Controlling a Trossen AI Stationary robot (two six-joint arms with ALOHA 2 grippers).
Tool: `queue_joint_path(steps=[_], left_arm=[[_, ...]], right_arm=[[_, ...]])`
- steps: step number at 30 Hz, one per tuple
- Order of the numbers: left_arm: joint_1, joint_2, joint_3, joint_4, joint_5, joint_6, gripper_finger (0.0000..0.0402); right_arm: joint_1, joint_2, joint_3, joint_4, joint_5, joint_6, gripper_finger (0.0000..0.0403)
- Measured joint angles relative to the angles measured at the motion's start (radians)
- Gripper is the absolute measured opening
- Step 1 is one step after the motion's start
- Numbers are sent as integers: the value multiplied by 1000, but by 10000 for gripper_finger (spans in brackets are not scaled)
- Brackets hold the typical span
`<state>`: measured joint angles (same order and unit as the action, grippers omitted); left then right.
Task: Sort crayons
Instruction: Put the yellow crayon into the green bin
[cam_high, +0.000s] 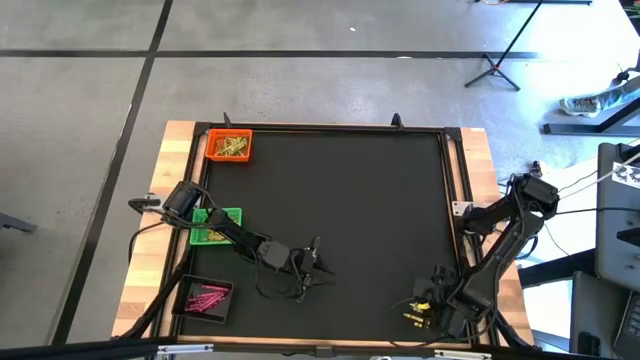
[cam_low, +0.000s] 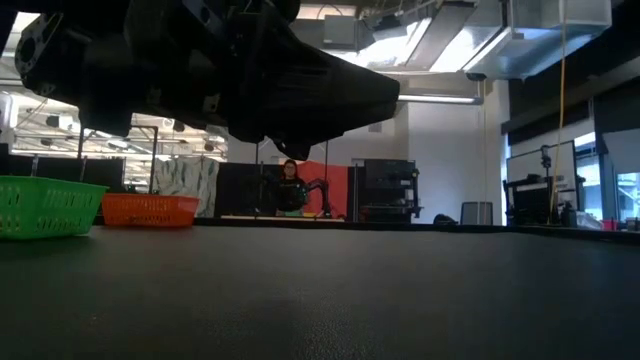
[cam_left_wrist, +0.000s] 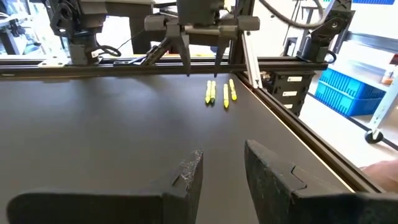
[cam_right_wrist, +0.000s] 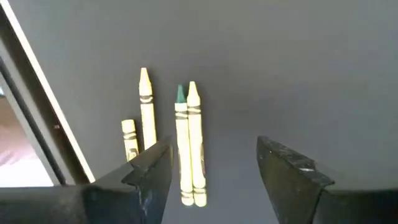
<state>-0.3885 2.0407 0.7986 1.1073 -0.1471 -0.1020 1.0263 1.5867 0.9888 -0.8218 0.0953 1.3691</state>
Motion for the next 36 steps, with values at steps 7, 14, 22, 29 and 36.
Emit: queue_joint_path(steps=[7, 14, 22, 29, 36], left_arm=[[0, 0, 0, 0, 0, 0, 102], [0, 0, 0, 0, 0, 0, 102], [0, 0, 0, 0, -1, 0, 102], [0, 0, 0, 1, -28, -3, 102], [0, 0, 0, 2, -29, -3, 102]], right_arm=[[2, 1, -61, 82, 5, 18, 225], [2, 1, -115, 136, -2, 39, 225], [2, 1, -155, 193, -27, 37, 225], [1, 0, -172, 186, -27, 37, 225], [0, 0, -172, 113, -59, 45, 211]])
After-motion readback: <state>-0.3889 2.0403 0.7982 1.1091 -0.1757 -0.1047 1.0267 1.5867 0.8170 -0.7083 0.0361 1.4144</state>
